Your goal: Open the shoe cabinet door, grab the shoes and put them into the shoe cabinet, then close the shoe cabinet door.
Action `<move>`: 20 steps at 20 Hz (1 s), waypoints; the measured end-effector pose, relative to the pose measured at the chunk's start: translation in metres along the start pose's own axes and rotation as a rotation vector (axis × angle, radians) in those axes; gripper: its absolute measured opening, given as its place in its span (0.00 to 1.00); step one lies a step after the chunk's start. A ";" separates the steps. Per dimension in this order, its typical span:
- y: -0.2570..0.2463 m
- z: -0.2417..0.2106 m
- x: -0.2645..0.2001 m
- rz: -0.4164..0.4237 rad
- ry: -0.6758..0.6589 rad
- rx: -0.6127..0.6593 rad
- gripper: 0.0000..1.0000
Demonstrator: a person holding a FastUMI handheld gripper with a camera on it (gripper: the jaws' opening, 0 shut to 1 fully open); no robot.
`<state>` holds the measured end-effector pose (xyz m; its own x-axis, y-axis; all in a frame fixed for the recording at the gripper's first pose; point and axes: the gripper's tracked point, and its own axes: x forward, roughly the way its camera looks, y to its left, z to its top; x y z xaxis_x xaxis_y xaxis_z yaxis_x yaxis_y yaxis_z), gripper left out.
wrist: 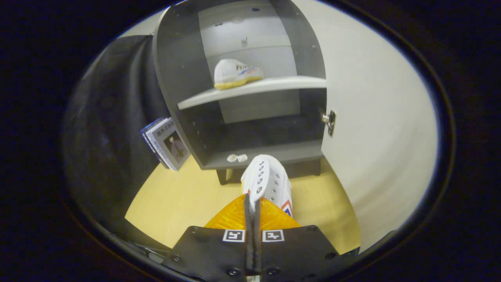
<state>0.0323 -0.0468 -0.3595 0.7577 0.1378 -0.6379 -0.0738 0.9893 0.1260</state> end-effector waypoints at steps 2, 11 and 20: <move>0.004 0.036 -0.017 -0.005 -0.064 0.006 0.02; 0.012 0.148 -0.066 -0.046 -0.249 0.005 0.02; 0.000 0.226 0.007 -0.119 -0.297 -0.012 0.02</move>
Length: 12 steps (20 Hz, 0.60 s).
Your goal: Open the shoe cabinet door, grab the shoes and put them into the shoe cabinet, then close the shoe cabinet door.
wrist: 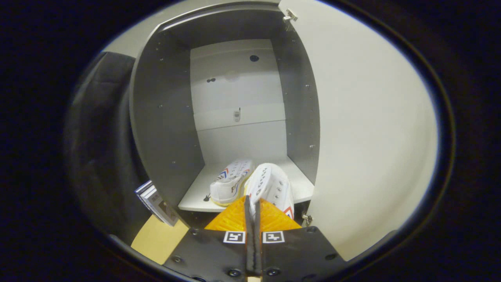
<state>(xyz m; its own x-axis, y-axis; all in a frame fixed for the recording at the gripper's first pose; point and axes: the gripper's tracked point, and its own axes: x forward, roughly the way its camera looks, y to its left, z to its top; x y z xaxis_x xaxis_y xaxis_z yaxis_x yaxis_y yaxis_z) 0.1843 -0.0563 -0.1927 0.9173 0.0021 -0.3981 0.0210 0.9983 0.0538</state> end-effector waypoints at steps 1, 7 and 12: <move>-0.001 0.003 0.013 -0.004 -0.003 -0.010 0.02; -0.012 0.003 0.090 -0.037 0.025 -0.024 0.02; -0.019 0.009 0.140 -0.043 0.038 -0.042 0.02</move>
<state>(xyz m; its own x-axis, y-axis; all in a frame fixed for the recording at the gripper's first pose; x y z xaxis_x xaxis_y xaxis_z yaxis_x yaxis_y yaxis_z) 0.3153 -0.0756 -0.2413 0.9000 -0.0398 -0.4341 0.0429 0.9991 -0.0027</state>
